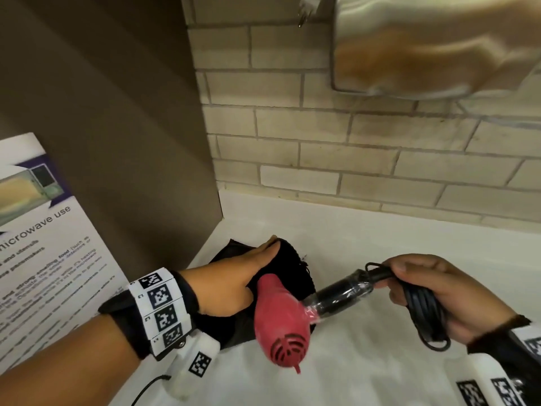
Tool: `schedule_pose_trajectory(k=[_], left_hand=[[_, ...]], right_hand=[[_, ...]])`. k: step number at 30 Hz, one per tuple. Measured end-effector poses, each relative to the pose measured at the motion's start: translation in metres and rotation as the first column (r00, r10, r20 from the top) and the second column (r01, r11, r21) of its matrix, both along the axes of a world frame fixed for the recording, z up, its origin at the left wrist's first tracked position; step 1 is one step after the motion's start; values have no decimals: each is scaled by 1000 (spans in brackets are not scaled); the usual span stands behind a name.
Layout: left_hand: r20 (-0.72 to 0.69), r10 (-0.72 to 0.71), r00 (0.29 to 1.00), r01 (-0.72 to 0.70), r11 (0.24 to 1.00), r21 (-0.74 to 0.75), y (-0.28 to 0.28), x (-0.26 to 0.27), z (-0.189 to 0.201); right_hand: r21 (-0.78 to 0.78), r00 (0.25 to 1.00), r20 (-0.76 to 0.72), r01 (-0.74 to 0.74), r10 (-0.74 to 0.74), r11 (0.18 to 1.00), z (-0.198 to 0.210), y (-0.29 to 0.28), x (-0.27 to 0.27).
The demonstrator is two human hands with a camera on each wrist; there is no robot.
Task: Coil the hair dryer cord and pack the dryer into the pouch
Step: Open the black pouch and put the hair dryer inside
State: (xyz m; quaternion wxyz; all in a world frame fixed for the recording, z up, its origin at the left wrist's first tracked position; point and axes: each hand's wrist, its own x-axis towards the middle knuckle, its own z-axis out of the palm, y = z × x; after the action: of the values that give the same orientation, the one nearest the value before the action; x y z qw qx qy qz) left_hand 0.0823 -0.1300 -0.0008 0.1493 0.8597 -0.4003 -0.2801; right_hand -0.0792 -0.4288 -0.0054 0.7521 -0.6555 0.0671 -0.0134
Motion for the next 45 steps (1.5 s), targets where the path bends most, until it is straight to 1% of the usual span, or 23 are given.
schedule_pose_trajectory(k=[3, 6, 11, 14, 16, 18, 20, 22, 26, 30, 32, 33, 34, 36, 37, 38, 39, 40, 41, 42, 43, 44, 45], left_hand=[[4, -1, 1000, 1, 999, 52, 3, -5, 7], [5, 15, 1000, -16, 998, 66, 0, -10, 10], [-19, 42, 999, -41, 998, 53, -20, -22, -4], [-57, 83, 995, -84, 996, -16, -31, -32, -11], [-79, 107, 991, -113, 990, -82, -34, -37, -14], [-109, 127, 986, -143, 978, -152, -33, -39, -14], [-157, 172, 973, -202, 959, -201, -30, -38, -14], [-232, 232, 944, -287, 927, -240, -27, -39, -11], [-326, 268, 906, -371, 874, -312, -25, -45, -4], [-268, 249, 931, -329, 889, -318, -31, -53, -3], [-251, 205, 946, -288, 887, -360, -37, -59, 0], [-242, 193, 951, -278, 877, -391, -40, -62, 3], [-255, 202, 945, -298, 856, -424, -41, -64, 7], [-358, 255, 898, -412, 769, -488, -41, -58, 17], [-427, 275, 862, -479, 719, -504, -38, -52, 22], [-496, 275, 824, -531, 683, -503, -34, -45, 27], [-533, 265, 804, -548, 678, -490, -30, -38, 31], [-515, 265, 815, -529, 703, -476, -26, -34, 37], [-434, 293, 852, -487, 748, -451, -21, -31, 42], [-265, 337, 904, -422, 805, -416, -14, -28, 47], [-10, 360, 933, -337, 863, -377, -7, -22, 52], [268, 320, 908, -225, 916, -333, 0, -15, 55], [487, 246, 838, -119, 954, -277, 7, -9, 59]], right_hand=[[-94, 998, -56, 32, -37, 995, -9, 5, 12], [-184, 986, -106, 108, -128, 977, -15, 19, 28], [-267, 957, -151, 204, -250, 942, -27, 65, 64], [-220, 934, -213, 241, -288, 945, -28, 86, 79], [-180, 930, -246, 234, -274, 955, -21, 94, 87], [-126, 926, -315, 176, -208, 976, -11, 98, 91], [-3, 903, -419, 105, -97, 994, 1, 98, 91], [113, 881, -473, 87, -23, 990, 11, 100, 87], [73, 922, -385, 65, -32, 995, 4, 108, 81], [21, 950, -280, 153, -141, 988, -14, 125, 78], [-20, 956, -256, 141, -141, 990, -21, 137, 78], [-12, 960, -253, 121, -120, 993, -23, 140, 77], [47, 962, -262, 89, -74, 995, -20, 142, 76], [221, 967, -244, -20, 75, 975, -13, 139, 71], [261, 967, -215, -76, 135, 962, -10, 134, 68], [256, 966, -183, -131, 181, 958, -9, 130, 67], [205, 965, -147, -186, 219, 961, -10, 128, 67], [113, 966, -109, -222, 234, 968, -10, 127, 66], [-3, 974, -79, -215, 214, 977, -11, 126, 66], [-88, 983, -61, -178, 173, 980, -11, 123, 68], [-145, 990, -44, -136, 130, 980, -10, 119, 72], [-185, 993, -28, -115, 112, 976, -7, 114, 74], [-228, 993, -11, -115, 115, 967, -2, 110, 78]])
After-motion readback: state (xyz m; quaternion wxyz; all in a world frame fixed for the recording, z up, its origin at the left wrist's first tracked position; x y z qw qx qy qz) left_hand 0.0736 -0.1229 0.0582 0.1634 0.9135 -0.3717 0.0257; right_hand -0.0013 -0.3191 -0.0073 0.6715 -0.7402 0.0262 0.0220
